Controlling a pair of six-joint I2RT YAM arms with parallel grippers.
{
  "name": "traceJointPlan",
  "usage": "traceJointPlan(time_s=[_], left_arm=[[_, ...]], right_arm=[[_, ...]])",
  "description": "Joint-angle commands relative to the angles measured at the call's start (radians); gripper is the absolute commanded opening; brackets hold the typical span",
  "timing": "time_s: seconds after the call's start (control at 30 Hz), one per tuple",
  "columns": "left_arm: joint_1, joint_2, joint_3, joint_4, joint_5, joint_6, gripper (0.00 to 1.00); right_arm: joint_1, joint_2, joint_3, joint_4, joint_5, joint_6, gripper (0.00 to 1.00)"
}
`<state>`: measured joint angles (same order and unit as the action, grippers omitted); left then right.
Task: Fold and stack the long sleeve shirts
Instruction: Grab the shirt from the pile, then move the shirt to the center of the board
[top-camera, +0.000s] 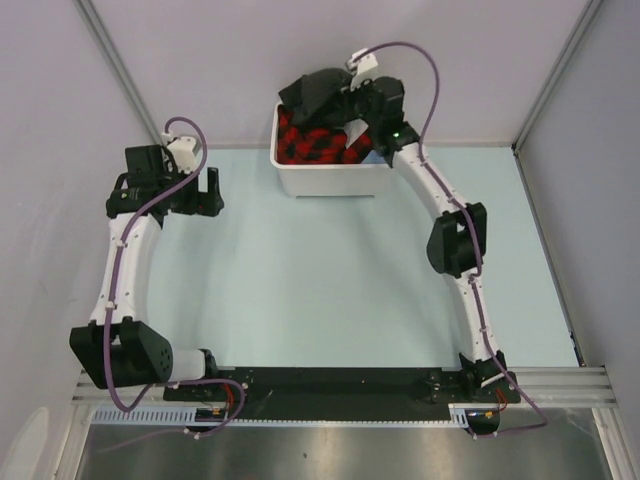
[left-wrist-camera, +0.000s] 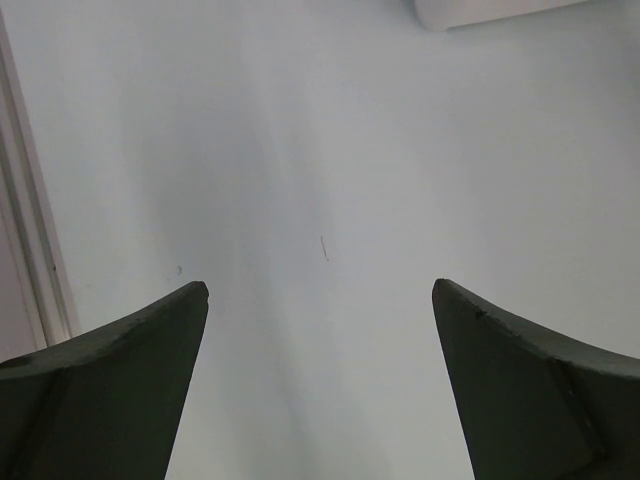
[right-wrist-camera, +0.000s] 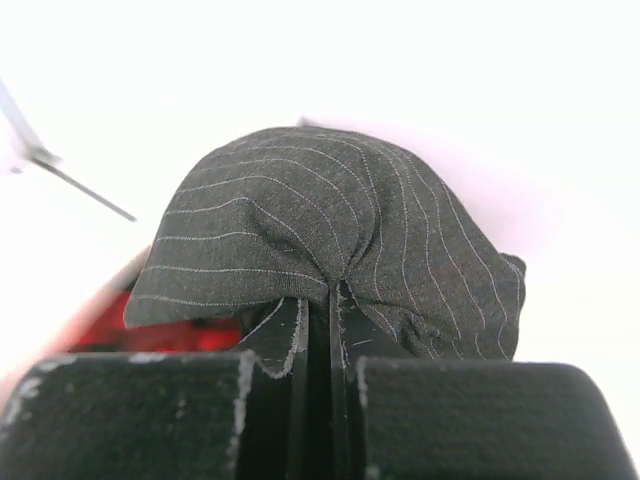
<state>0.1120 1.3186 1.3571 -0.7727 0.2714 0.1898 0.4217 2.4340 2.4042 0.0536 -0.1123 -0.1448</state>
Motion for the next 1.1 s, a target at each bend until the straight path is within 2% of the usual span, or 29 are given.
traceJointPlan(time_s=[0.0, 0.23, 0.33, 0.5, 0.53, 0.6, 0.63, 0.67, 0.7, 0.73, 0.77, 0.8, 0.83, 0.87, 0.9, 0.97, 1.03, 1.07], left_arm=[[0.008, 0.028, 0.077, 0.029, 0.083, -0.027, 0.99], [0.006, 0.050, 0.115, 0.078, 0.155, -0.058, 0.99], [0.008, 0.054, 0.132, 0.088, 0.189, -0.076, 0.99], [0.006, 0.037, 0.125, 0.102, 0.262, -0.073, 0.99], [0.006, 0.034, 0.119, 0.101, 0.278, -0.070, 0.99], [0.005, 0.015, 0.091, 0.093, 0.320, -0.041, 0.99], [0.000, 0.005, 0.079, 0.089, 0.357, -0.021, 0.99], [-0.008, -0.007, 0.054, 0.079, 0.364, 0.032, 0.99], [-0.038, -0.033, 0.036, 0.061, 0.358, 0.066, 0.99], [-0.057, -0.047, 0.018, 0.055, 0.323, 0.104, 0.99], [-0.076, -0.061, -0.030, 0.049, 0.302, 0.176, 0.99], [-0.131, -0.085, -0.056, 0.046, 0.283, 0.207, 0.99], [-0.155, -0.091, -0.082, 0.041, 0.249, 0.236, 0.99], [-0.176, -0.096, -0.123, 0.039, 0.241, 0.279, 0.99], [-0.222, -0.096, -0.144, 0.039, 0.235, 0.292, 0.99], [-0.259, -0.073, -0.173, 0.042, 0.236, 0.309, 0.99], [-0.297, -0.023, -0.177, 0.055, 0.249, 0.297, 0.99], [-0.301, -0.006, -0.176, 0.065, 0.285, 0.245, 0.99]], right_arm=[[-0.029, -0.309, 0.024, 0.063, -0.251, 0.131, 0.00], [-0.043, -0.507, 0.023, 0.020, -0.378, 0.274, 0.00], [-0.050, -0.627, -0.048, -0.001, -0.415, 0.324, 0.00], [-0.083, -0.875, -0.406, 0.006, -0.484, 0.340, 0.00], [-0.095, -0.945, -0.544, 0.006, -0.490, 0.376, 0.00], [-0.138, -1.001, -0.670, -0.010, -0.522, 0.453, 0.00], [-0.203, -1.047, -0.773, -0.046, -0.536, 0.514, 0.07], [-0.254, -1.066, -0.831, -0.113, -0.544, 0.524, 0.18], [-0.309, -1.082, -0.888, -0.236, -0.582, 0.522, 0.53], [-0.443, -1.099, -0.949, -0.300, -0.611, 0.498, 0.73], [-0.498, -1.113, -1.058, -0.376, -0.628, 0.347, 0.92], [-0.545, -1.112, -1.089, -0.566, -0.616, 0.247, 0.99], [-0.599, -1.107, -1.115, -0.656, -0.624, 0.149, 1.00], [-0.666, -1.096, -1.132, -0.735, -0.621, -0.060, 1.00], [-0.696, -1.093, -1.168, -0.815, -0.584, -0.118, 1.00], [-0.725, -1.092, -1.188, -0.851, -0.584, -0.256, 1.00], [-0.681, -1.099, -1.205, -0.834, -0.567, -0.295, 1.00], [-0.585, -1.101, -1.206, -0.834, -0.558, -0.323, 1.00]])
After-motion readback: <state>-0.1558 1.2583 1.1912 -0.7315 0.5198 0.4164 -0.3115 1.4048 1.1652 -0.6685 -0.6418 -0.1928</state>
